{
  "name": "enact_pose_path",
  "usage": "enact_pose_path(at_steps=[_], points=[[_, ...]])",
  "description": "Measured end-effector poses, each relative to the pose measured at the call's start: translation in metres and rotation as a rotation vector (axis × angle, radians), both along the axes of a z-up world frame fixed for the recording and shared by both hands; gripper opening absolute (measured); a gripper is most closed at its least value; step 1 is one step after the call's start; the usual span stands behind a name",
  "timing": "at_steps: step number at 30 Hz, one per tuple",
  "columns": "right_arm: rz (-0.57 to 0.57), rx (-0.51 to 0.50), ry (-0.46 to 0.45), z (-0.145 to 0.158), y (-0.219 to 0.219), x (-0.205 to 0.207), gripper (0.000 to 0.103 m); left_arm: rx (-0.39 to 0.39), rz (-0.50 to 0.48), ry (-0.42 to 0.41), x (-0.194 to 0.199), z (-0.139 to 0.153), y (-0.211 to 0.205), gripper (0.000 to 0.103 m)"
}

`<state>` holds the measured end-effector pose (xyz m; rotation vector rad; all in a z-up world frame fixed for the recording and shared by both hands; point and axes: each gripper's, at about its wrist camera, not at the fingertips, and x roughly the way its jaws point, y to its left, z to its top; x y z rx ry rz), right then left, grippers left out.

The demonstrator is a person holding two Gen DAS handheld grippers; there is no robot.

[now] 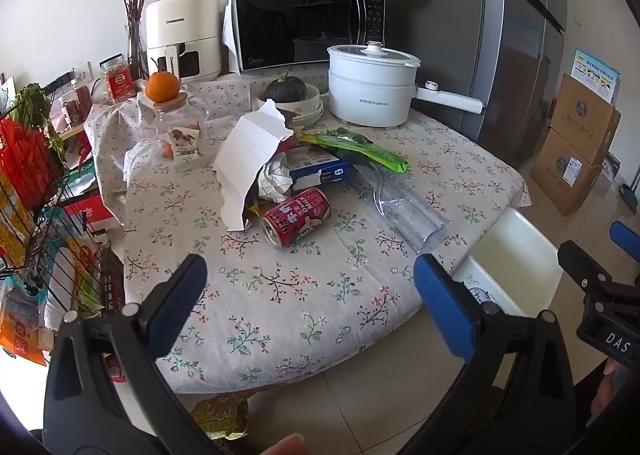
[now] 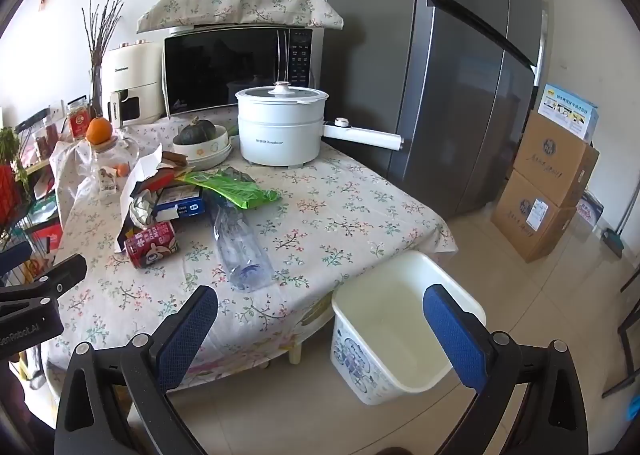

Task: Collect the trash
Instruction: 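Move both grippers toward the red can and clear bottle on the table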

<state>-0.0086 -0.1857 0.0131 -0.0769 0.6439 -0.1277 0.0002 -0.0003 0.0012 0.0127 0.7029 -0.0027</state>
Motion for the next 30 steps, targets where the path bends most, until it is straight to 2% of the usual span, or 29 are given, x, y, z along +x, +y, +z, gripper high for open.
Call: enact_pose_path(at_steps=[22,30], points=[[0.004,0.005,0.009,-0.0034,0.0037,0.0030,0.103,-0.019,0.003,0.008,-0.0004,0.0008,0.0029,0.102],[0.003,0.005,0.009,-0.0034,0.0033,0.0028,0.103,0.013,0.000,-0.013,0.0002,0.0012,0.0022,0.102]])
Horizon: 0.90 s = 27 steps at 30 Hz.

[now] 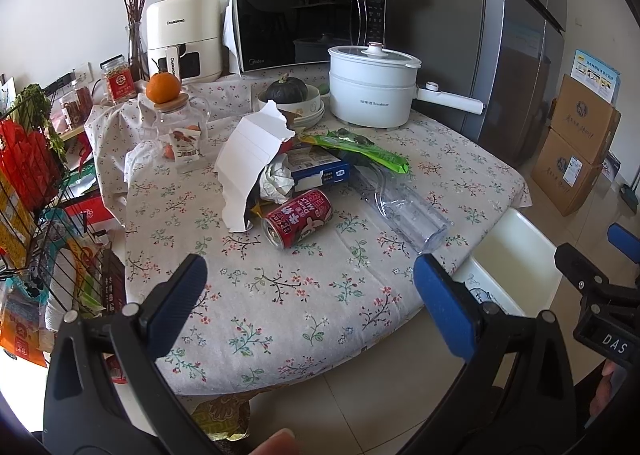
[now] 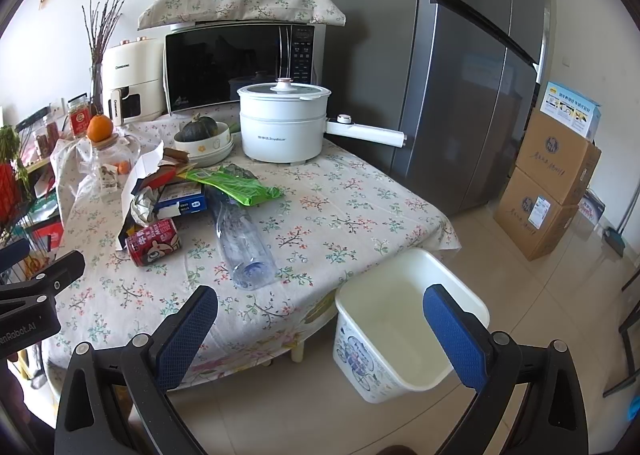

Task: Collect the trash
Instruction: 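Move both grippers toward the red can and clear bottle on the table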

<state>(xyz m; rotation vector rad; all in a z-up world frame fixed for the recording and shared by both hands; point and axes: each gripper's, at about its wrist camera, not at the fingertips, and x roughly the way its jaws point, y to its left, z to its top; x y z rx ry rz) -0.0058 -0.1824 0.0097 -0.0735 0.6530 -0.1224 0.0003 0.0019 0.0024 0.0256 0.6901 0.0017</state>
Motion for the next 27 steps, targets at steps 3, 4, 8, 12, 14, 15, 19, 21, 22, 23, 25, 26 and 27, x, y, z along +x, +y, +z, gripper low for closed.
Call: enact_pose_path(at_steps=[3,4,8,12,14,15,19,21,22,23,25,26,27], points=[[0.000,-0.003,0.000,0.000,0.000,0.000,0.103,-0.009,0.003,0.002,0.002,0.001,0.001,0.102],[-0.001,-0.004,-0.001,0.000,0.000,0.000,0.103,-0.009,0.002,0.003,0.003,0.002,0.002,0.102],[-0.005,0.008,0.000,0.002,-0.004,0.000,0.103,-0.005,0.006,-0.006,0.004,0.003,0.004,0.102],[-0.015,0.004,0.003,0.004,-0.005,0.002,0.103,-0.010,0.006,0.002,0.008,0.002,0.006,0.102],[-0.013,0.002,0.006,0.006,-0.004,0.004,0.103,-0.003,-0.002,0.000,0.011,0.003,0.008,0.102],[-0.011,0.002,0.004,0.008,-0.004,0.006,0.103,-0.002,-0.011,0.005,0.015,0.003,0.009,0.102],[0.019,0.021,0.032,0.017,-0.006,0.020,0.103,-0.043,-0.048,0.039,0.030,0.004,0.019,0.102],[0.041,0.038,0.060,0.020,-0.008,0.030,0.103,-0.070,-0.062,0.057,0.040,0.003,0.025,0.102],[0.052,0.044,0.082,0.020,-0.009,0.036,0.103,-0.079,-0.062,0.055,0.045,0.003,0.028,0.102],[0.064,0.052,0.101,0.020,-0.010,0.043,0.103,-0.091,-0.067,0.063,0.050,0.001,0.031,0.102],[0.096,0.064,0.144,0.018,-0.011,0.057,0.103,-0.157,-0.099,0.104,0.063,-0.005,0.036,0.102],[0.116,0.068,0.173,0.017,-0.010,0.065,0.103,-0.171,-0.118,0.134,0.071,-0.009,0.037,0.102],[0.139,0.077,0.200,0.015,-0.009,0.073,0.103,-0.180,-0.138,0.156,0.079,-0.013,0.038,0.102]])
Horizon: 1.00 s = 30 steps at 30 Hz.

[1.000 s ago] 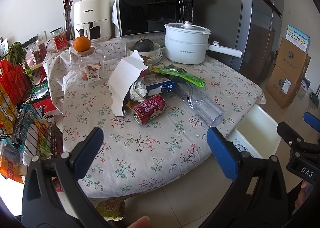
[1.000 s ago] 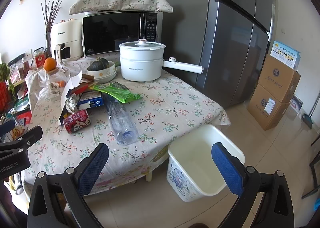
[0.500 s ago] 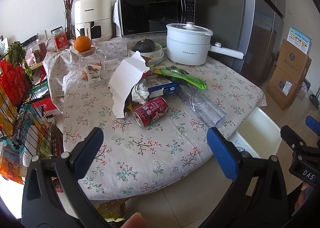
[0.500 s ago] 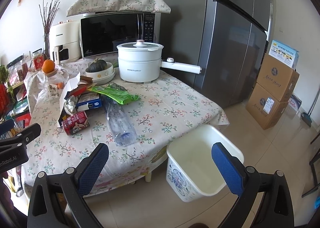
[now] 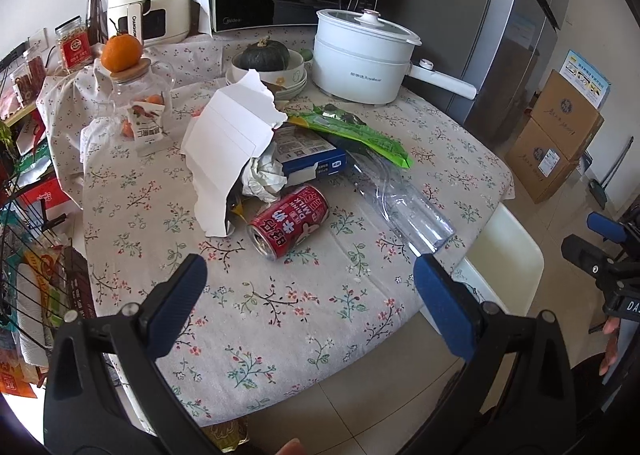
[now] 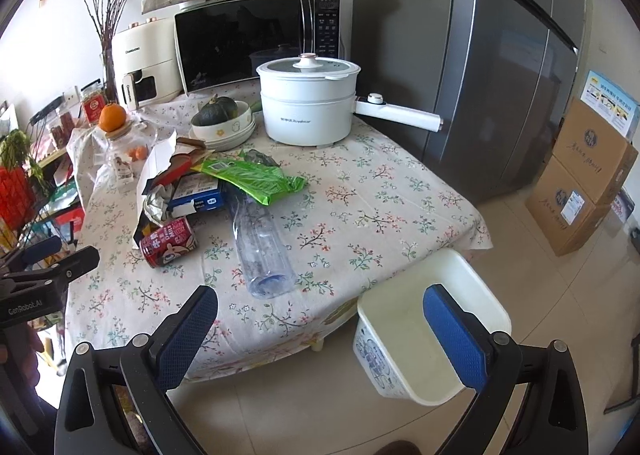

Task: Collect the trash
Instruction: 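Move both grippers toward the red can and clear bottle on the table, then grasp the red milk can with the left gripper while the right gripper grasps the clear bottle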

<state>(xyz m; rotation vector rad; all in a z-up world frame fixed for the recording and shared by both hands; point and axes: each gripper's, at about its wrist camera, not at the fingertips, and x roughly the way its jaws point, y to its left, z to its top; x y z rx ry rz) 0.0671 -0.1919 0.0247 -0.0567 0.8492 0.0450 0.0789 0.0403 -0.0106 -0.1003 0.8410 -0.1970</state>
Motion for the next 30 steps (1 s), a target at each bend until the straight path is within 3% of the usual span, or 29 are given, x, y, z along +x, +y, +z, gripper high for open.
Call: enact_pose_path(at_steps=[5,11,19,30], points=[[0.096,0.077,0.130,-0.013,0.003,0.044,0.103,0.017,-0.105,0.125,0.034,-0.027,0.005,0.094],[0.147,0.156,0.217,-0.047,0.010,0.085,0.103,0.035,-0.205,0.186,0.067,-0.055,0.001,0.079],[0.155,0.212,0.352,-0.089,0.016,0.140,0.103,0.143,-0.291,0.230,0.100,-0.080,-0.006,0.079],[0.144,0.207,0.456,-0.132,0.037,0.176,0.097,0.135,-0.306,0.261,0.121,-0.090,-0.009,0.079]])
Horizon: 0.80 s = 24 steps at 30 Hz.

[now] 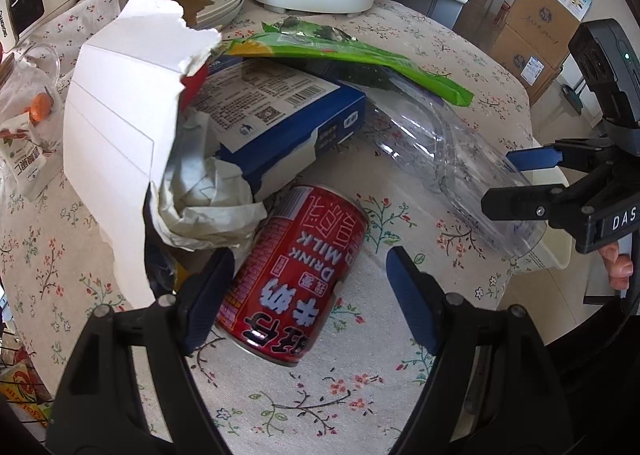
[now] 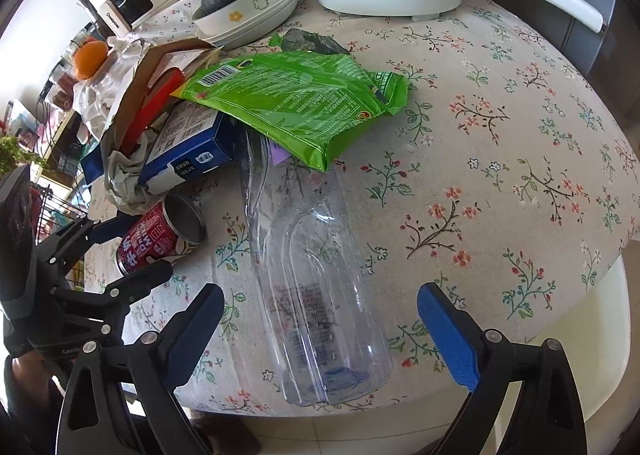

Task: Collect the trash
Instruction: 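Grasp the red milk can with the left gripper while the right gripper grasps the clear bottle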

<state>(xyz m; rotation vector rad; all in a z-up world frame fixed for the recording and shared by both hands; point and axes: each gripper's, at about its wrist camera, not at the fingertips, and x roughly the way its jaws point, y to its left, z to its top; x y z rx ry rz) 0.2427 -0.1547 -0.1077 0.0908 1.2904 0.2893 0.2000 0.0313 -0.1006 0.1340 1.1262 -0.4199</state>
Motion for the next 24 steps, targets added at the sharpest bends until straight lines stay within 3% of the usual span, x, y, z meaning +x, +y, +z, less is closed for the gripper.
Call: enact_pose_path(at_steps=[4,10,12,24], points=[[0.006,-0.024,0.012,-0.010,0.007,0.005,0.095,0.000,0.001,0.011,0.001,-0.001,-0.004,0.075],[0.011,-0.045,0.041,-0.020,0.008,0.003,0.076,0.032,0.009,0.039,-0.001,-0.007,-0.006,0.058],[0.019,-0.056,0.046,-0.023,0.008,0.000,0.070,0.029,0.017,0.037,-0.003,-0.007,-0.005,0.058],[0.027,-0.006,0.009,-0.005,-0.011,-0.034,0.065,-0.023,0.070,0.019,-0.013,0.009,-0.002,0.056]])
